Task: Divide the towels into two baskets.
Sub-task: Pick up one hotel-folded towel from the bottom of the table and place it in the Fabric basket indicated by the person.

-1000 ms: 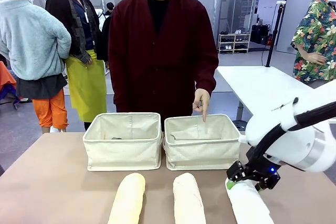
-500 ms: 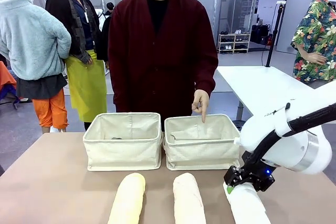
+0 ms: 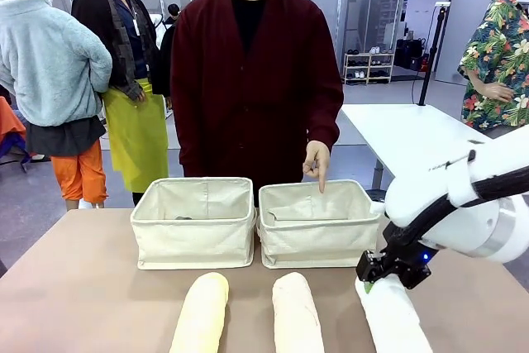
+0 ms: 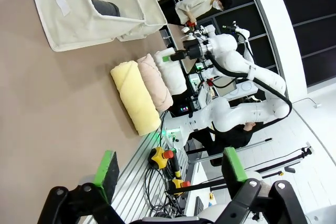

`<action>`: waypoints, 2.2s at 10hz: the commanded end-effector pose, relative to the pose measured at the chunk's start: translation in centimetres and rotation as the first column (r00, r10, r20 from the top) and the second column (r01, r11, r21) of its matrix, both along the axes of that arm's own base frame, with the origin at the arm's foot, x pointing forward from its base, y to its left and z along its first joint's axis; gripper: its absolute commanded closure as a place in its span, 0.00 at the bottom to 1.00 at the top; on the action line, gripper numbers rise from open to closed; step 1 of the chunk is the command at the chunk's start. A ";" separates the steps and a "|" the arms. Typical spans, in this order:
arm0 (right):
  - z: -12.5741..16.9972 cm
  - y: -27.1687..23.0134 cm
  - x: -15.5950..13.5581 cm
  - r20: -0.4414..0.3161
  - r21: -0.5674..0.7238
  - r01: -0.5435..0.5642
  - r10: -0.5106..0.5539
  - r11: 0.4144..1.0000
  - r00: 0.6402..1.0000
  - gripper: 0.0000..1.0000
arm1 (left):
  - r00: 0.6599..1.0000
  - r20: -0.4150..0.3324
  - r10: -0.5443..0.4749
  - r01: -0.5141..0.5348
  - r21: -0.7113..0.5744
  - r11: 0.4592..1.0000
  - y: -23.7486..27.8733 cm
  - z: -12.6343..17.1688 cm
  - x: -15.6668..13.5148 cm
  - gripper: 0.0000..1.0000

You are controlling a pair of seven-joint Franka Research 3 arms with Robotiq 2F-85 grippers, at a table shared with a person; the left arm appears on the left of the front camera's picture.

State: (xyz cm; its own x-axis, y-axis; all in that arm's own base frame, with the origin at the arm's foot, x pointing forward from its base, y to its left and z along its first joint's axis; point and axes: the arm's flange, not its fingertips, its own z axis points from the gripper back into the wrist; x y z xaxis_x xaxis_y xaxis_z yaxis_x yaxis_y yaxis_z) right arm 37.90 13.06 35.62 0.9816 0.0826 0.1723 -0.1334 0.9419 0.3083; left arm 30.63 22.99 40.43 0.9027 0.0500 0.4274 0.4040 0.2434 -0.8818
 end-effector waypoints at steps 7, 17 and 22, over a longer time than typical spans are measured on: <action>12.9 5.5 -6.8 0.045 -0.155 -0.852 0.865 0.500 0.500 0.94 | 1.000 -0.019 0.001 -0.001 0.009 1.000 0.1 0.3 -0.4 0.00; 13.8 9.8 -3.7 0.003 -0.438 -0.851 0.947 0.290 0.321 0.66 | 1.000 -0.019 0.001 -0.001 0.009 1.000 0.1 0.3 -0.4 0.00; 16.4 17.1 10.1 -0.047 -0.439 -0.898 0.998 0.025 0.051 0.66 | 1.000 -0.019 0.001 -0.001 0.009 1.000 0.1 0.3 -0.4 0.00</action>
State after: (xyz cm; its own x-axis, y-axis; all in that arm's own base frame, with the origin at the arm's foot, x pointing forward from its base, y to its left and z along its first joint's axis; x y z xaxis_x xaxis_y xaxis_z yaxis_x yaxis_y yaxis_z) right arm 45.80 28.83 51.08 -0.0542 0.9914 0.1191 -0.9932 -0.0412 -0.1084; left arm 30.62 22.98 40.42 0.9029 0.0501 0.4269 0.4034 0.2436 -0.8820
